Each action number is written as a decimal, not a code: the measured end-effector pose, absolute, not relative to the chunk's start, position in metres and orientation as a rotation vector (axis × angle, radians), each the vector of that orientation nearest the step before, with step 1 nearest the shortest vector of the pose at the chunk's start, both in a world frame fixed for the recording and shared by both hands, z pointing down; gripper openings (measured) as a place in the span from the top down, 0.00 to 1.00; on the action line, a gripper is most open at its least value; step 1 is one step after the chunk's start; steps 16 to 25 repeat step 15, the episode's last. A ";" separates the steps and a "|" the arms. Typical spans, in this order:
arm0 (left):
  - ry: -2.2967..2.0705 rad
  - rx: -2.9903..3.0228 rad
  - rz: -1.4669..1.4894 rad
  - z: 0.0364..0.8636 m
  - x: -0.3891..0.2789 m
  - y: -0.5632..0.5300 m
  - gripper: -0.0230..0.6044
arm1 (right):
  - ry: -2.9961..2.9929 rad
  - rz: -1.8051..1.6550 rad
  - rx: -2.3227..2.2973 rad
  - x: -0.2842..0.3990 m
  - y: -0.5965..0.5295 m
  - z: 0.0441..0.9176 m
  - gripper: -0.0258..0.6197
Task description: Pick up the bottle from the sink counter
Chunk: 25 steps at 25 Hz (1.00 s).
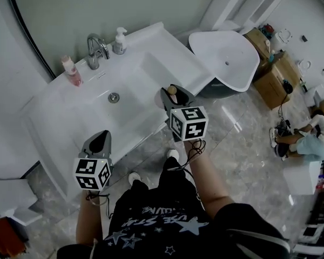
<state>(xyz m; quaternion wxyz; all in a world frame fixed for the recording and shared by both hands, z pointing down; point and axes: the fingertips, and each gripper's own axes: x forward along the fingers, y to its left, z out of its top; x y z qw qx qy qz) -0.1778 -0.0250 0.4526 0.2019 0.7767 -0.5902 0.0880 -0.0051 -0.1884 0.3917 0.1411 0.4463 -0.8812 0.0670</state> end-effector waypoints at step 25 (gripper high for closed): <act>-1.630 2.233 0.246 0.434 -0.109 0.025 0.93 | -2.593 0.162 1.255 0.046 -0.099 0.379 0.74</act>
